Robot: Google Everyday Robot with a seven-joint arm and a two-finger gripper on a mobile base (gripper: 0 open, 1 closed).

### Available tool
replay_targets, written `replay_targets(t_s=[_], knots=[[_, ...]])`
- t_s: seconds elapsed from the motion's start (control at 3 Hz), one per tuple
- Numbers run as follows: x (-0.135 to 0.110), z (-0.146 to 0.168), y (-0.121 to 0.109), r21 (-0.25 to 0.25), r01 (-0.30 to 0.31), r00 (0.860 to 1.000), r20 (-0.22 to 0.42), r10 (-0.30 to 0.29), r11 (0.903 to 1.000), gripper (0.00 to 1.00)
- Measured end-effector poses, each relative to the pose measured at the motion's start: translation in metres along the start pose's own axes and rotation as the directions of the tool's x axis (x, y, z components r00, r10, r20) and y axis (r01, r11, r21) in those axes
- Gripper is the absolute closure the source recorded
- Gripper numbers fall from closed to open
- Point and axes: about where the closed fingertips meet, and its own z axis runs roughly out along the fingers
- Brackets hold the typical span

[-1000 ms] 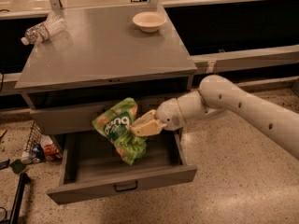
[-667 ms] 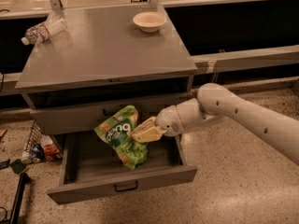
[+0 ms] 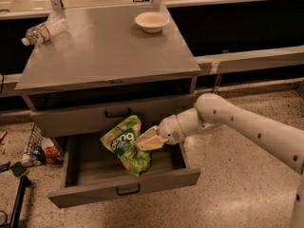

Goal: Place green rice chip bag into middle drawer

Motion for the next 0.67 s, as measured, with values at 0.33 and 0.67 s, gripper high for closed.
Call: replay_targets(t_s=[0.33, 0.67], knots=[[0.034, 0.035, -0.026, -0.016, -0.019, 1.000, -0.009, 0.019, 0.9997, 1.00], [0.054, 0.060, -0.055, -0.026, -0.019, 1.000, -0.007, 0.019, 0.9995, 1.00]])
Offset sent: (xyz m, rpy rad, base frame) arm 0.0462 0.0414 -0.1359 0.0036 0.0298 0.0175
